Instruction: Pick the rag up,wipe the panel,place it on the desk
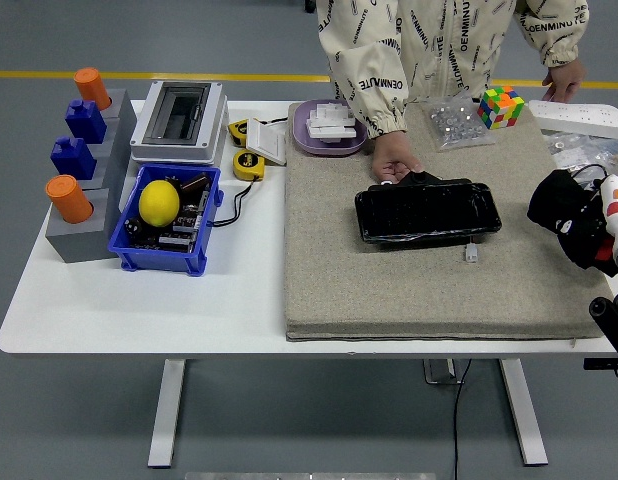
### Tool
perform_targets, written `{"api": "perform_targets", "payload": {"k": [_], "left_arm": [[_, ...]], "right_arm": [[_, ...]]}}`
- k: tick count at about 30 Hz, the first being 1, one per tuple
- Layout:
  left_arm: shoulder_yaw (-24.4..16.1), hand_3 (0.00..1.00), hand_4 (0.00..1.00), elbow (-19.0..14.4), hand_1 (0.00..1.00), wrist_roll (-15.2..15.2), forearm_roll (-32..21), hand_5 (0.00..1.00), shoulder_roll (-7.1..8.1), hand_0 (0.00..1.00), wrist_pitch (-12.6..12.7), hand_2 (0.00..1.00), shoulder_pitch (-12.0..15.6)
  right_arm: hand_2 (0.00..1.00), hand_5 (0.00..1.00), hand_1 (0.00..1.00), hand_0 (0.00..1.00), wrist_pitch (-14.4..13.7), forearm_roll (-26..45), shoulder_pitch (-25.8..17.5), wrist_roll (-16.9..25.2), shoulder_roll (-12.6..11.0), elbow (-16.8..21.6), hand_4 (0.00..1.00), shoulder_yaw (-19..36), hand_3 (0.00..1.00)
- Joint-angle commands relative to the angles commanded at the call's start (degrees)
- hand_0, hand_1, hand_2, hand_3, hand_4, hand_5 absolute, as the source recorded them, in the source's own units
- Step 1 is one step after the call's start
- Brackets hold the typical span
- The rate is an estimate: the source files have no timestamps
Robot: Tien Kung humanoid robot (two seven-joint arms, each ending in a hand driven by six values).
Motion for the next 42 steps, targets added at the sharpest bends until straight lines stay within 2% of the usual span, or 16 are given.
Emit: {"api": "perform_targets", "payload": {"k": [17, 18, 20, 23, 24, 29, 30, 35, 36, 42], "left_arm": [[-0.32, 0.559, 0.631, 0.07, 0.636, 0.00, 0.44, 0.446, 0.72, 0.604, 0.05, 0.638, 0.23], [-0.24, 0.560, 0.631, 0.05, 0.636, -0.01, 0.42, 0.446, 0.75, 0.604, 0.04, 0.639, 0.21], [-0.09, 0.560, 0.631, 0.00, 0.636, -0.02, 0.38, 0.446, 0.83, 0.604, 0.05, 0.639, 0.15], [0.12, 0.560, 0.631, -0.09, 0.636, -0.04, 0.32, 0.446, 0.91, 0.604, 0.05, 0.639, 0.09], [0.15, 0.560, 0.631, -0.09, 0.636, -0.04, 0.30, 0.446, 0.92, 0.604, 0.05, 0.639, 0.10], [0.41, 0.560, 0.631, 0.04, 0.636, 0.00, 0.14, 0.446, 0.92, 0.604, 0.04, 0.639, 0.35], [0.42, 0.560, 0.631, 0.08, 0.636, 0.01, 0.13, 0.446, 0.92, 0.604, 0.04, 0.638, 0.45], [0.52, 0.560, 0.631, 0.07, 0.636, 0.01, 0.10, 0.446, 0.91, 0.604, 0.04, 0.638, 0.59], [0.55, 0.560, 0.631, 0.06, 0.636, 0.01, 0.08, 0.446, 0.91, 0.604, 0.03, 0.639, 0.58], [0.74, 0.560, 0.631, 0.03, 0.637, 0.00, 0.01, 0.446, 0.93, 0.604, 0.03, 0.639, 0.61]], "right_arm": [[0.361, 0.050, 0.292, 0.246, 0.56, 0.48, -2.17, -0.30, -0.67, 0.23, 0.913, 0.07, 0.364], [0.371, 0.064, 0.303, 0.256, 0.67, 0.68, -2.21, -0.22, -0.64, 0.30, 0.942, 0.05, 0.380], [0.371, 0.064, 0.303, 0.256, 1.99, 1.74, -2.35, -0.21, -0.58, 0.59, 0.942, 0.15, 0.380], [0.371, 0.064, 0.303, 0.256, 6.16, 2.94, -2.37, -0.61, -0.69, 0.58, 0.942, 0.40, 0.380], [0.495, 0.417, 0.412, 0.336, 7.17, 3.10, -2.37, -0.64, -0.74, 0.56, 0.998, 0.45, 0.505], [0.495, 0.417, 0.412, 0.336, 10.04, 3.52, -2.30, -0.41, -1.01, 0.63, 0.998, 0.77, 0.505], [0.619, 0.487, 0.529, 0.452, 10.34, 3.56, -2.24, -0.22, -1.10, 0.69, 0.998, 0.73, 0.617], [0.619, 0.487, 0.529, 0.452, 10.63, 3.61, -2.04, 0.76, -1.49, 1.03, 0.998, 0.40, 0.617], [0.645, 0.520, 0.564, 0.511, 10.64, 3.60, -1.99, 0.90, -1.55, 1.07, 0.998, 0.32, 0.664], [0.651, 0.535, 0.574, 0.524, 10.39, 3.47, -1.72, 1.27, -1.84, 1.31, 0.998, -0.18, 0.684]]}}
